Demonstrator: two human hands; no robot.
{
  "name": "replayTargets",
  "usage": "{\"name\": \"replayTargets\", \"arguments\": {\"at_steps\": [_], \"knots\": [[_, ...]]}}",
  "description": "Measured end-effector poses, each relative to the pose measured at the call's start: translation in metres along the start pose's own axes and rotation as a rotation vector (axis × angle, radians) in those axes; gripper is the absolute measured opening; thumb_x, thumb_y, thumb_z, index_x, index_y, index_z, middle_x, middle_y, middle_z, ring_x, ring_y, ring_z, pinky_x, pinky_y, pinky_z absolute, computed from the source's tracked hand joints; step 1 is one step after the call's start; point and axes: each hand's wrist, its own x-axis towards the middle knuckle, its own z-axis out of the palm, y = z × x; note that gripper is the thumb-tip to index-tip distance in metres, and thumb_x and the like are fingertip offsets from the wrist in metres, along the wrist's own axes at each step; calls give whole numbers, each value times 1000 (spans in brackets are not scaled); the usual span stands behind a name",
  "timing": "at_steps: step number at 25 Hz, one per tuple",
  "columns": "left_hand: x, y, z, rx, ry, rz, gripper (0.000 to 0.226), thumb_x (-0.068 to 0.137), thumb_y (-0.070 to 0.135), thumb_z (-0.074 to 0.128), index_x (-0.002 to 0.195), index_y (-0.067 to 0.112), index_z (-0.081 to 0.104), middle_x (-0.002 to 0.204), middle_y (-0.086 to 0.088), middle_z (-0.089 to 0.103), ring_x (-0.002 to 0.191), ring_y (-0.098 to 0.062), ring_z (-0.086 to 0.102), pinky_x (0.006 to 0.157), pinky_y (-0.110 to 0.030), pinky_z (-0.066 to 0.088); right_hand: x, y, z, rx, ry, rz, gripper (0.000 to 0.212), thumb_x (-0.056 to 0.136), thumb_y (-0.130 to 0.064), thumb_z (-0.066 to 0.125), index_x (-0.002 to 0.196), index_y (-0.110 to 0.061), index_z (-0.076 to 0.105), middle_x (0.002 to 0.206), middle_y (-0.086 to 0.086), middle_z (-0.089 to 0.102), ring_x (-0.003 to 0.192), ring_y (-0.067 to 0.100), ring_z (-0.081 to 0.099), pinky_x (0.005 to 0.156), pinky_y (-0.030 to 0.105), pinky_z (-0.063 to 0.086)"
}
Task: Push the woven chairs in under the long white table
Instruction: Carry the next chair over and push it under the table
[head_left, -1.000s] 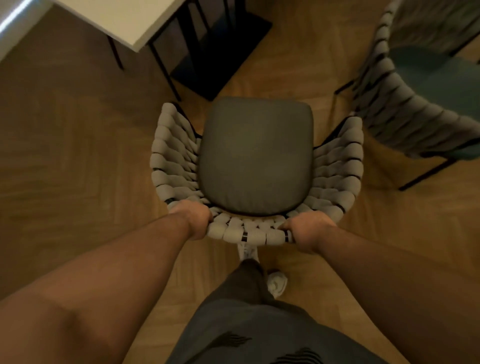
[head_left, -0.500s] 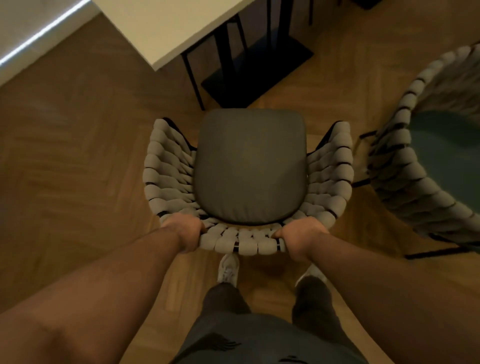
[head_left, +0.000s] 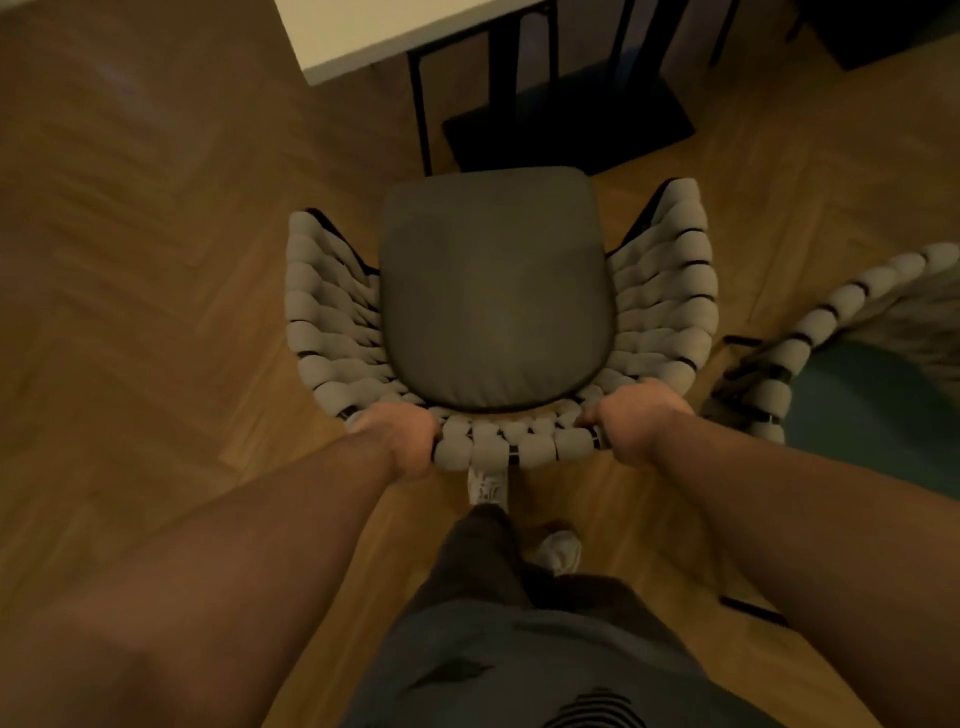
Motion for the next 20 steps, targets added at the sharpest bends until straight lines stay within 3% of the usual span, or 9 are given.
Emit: {"name": "replayTargets", "arguments": {"at_steps": [3,7,15,20], "knots": [[16,16,-21,-36,13,-41,26,96,30,62,120,33,69,104,2,69,92,-21,65,79,-39,57,19,34,-6,-21,0,12,45,100,-27,59,136,-53,56,109,-12,67,107,18,64,104,45,46],[39,36,-60,-54,21,-73,24,95,29,62,117,35,71,101,4,70,87,-19,64,73,-35,53,39,84,-18,-68,9,-24,42,98,-32,61,134,-54,56,112,-13,68,109,18,64,106,47,44],[88,127,-128,-148,17,-97,30,102,29,56,130,33,65,110,2,68,97,-18,65,86,-37,58,72,219,-33,-191,-1,-102,43,102,-24,53,139,-47,54,131,-9,66,125,20,60,108,46,39],[116,148,-151,-165,-8,-91,31,101,27,54,130,33,65,113,2,69,100,-20,65,80,-36,54,92,262,-44,-253,14,-118,45,101,-22,53,137,-49,55,135,-10,63,128,19,58,110,46,37]]}}
